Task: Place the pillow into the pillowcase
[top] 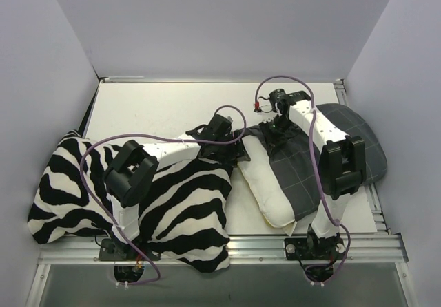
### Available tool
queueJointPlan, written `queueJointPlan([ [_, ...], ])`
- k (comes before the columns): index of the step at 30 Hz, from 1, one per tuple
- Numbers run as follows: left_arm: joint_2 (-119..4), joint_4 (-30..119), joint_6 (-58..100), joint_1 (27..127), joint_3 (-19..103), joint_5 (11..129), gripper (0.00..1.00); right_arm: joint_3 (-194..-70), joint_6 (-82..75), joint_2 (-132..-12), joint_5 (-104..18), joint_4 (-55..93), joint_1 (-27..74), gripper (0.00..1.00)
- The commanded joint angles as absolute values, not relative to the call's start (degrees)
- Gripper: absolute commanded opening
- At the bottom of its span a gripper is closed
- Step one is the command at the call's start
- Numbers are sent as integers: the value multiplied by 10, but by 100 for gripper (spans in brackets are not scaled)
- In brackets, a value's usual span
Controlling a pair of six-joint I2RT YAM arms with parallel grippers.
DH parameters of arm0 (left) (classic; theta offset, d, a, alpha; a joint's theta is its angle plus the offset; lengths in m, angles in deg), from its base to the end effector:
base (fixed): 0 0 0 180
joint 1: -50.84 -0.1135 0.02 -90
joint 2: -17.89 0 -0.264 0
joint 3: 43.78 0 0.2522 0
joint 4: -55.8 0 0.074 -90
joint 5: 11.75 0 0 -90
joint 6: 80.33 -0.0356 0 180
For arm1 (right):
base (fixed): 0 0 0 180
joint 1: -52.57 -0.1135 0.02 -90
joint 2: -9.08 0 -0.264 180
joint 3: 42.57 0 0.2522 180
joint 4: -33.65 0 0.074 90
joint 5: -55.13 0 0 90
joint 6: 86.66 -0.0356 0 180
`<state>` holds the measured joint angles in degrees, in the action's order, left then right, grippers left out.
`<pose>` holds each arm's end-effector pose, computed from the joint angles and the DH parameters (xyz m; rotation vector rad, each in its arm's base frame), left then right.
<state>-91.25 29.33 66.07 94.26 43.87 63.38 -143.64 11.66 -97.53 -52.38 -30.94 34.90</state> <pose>0.2943 -0.2911 0.1900 -0.1693 2.6773 -1.0128 0.3618 0.1265 0.2406 -0.6994 2.6967 0.4672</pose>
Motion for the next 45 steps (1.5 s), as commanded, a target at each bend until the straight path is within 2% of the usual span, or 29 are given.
queueJointPlan([
  [1,-925,407,693,943,413,604,59,-1470,135,-945,-617,-343,355,0],
  [2,-927,451,700,943,408,595,53,-1496,132,-941,-705,-343,359,0],
  [3,-935,485,721,943,408,582,42,-1510,119,-938,-758,-344,360,0],
  [5,-946,577,743,944,425,559,28,-1545,98,-924,-895,-341,350,0],
  [6,-959,603,767,944,437,555,24,-1556,85,-920,-928,-334,340,0],
  [7,-965,643,781,943,449,556,11,-1563,57,-905,-951,-330,325,0],
  [9,-983,691,810,943,492,560,2,-1562,34,-882,-1006,-300,284,0],
  [13,-995,780,830,938,545,580,0,-1554,-14,-844,-1018,-281,265,0],
  [15,-995,789,832,935,534,592,0,-1540,-10,-842,-1018,-284,284,0],
  [19,-1008,766,819,936,493,614,1,-1458,56,-858,-939,-295,311,0],
  [21,-1003,762,795,927,473,615,33,-1463,81,-872,-922,-300,330,0],
  [23,-980,760,774,903,442,609,57,-1484,91,-879,-860,-299,367,1],
  [24,-972,759,755,893,436,594,77,-1493,99,-897,-832,-299,378,2],
  [27,-933,715,703,872,417,554,89,-1531,103,-951,-722,-299,403,4],
  [32,-864,618,633,868,383,563,91,-1648,116,-1052,-681,-294,412,1],
  [35,-833,559,598,872,377,572,91,-1747,118,-1095,-744,-292,402,0],
  [37,-809,544,581,875,358,574,91,-1773,124,-1072,-818,-294,373,3],
  [39,-791,533,578,874,341,574,91,-1741,136,-996,-831,-298,339,12],
  [40,-789,530,579,875,336,573,91,-1690,141,-966,-802,-303,334,38],
  [41,-782,530,577,874,331,577,91,-1653,143,-936,-779,-309,334,51],
  [42,-779,532,574,872,327,583,91,-1619,146,-880,-749,-333,340,60],
  [43,-779,535,575,870,322,591,91,-1553,158,-854,-670,-352,354,64],
  [45,-784,539,574,867,322,595,91,-1480,177,-773,-571,-382,377,64],
])
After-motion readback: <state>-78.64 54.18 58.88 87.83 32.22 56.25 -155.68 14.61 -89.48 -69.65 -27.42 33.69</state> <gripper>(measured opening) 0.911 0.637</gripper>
